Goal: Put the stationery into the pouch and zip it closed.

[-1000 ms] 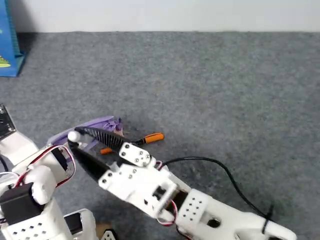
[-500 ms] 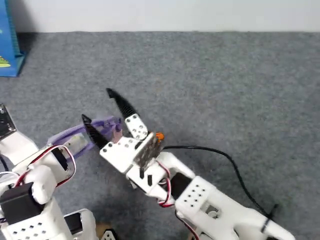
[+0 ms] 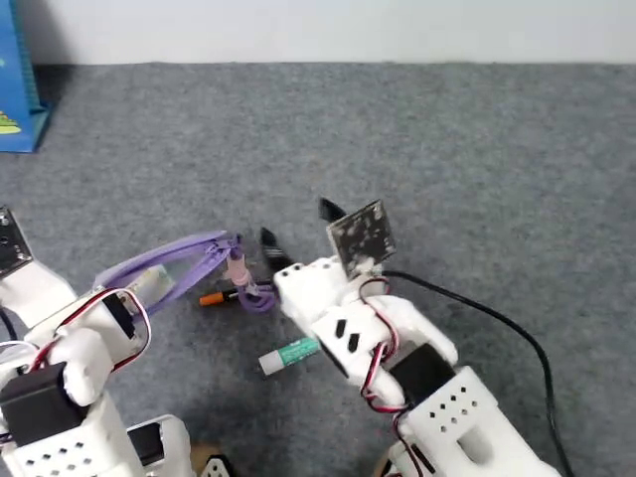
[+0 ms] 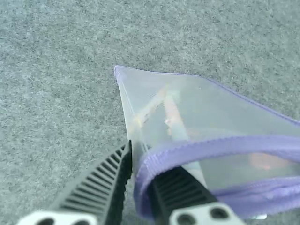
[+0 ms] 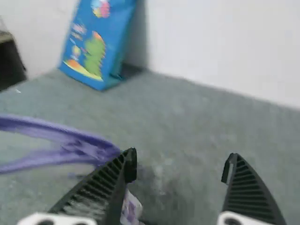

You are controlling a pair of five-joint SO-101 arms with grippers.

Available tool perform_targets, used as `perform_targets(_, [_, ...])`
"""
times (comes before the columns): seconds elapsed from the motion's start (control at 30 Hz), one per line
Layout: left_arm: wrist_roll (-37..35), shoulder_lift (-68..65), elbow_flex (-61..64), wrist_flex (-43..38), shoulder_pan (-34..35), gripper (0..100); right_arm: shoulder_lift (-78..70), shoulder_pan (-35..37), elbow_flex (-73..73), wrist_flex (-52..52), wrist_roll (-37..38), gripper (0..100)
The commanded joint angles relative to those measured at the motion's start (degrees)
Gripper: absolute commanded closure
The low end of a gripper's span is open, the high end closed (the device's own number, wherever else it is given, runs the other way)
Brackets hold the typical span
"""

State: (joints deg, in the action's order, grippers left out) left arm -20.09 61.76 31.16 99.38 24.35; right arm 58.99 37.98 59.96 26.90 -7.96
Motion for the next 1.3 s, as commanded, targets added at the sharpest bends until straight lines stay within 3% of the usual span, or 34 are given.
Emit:
perform_targets(0.0, [-0.62,-0.44,-1.01,0.97,2.37,99,-1.45,-4.18,-3.08,4.88,-0.79,70.7])
perform_targets(0.1, [-0.62,-0.44,-1.63,0.97,5.1,99,-8.4,-5.49,-3.25,4.7,-0.09,70.7])
perform_targets(0.53, [-0.62,-0.53,-1.36,0.97,5.36,99,-45.41,-2.51,-13.45,0.31,18.55,70.7])
perform_targets(1.03, [-0.62,-0.53,-1.27,0.97,5.36,99,-69.05,-2.33,-29.19,0.75,29.98,71.2])
perform_targets(1.1, [-0.62,-0.53,-1.27,0.97,5.36,99,-70.29,-2.42,-29.27,0.75,30.77,76.1])
perform_targets(1.23, [-0.62,-0.53,-1.27,0.97,5.36,99,-69.32,-3.38,-29.1,0.84,31.03,99.8])
perform_targets(1.27, [-0.62,-0.53,-1.27,0.97,5.36,99,-68.97,-3.82,-28.92,0.92,31.03,98.7])
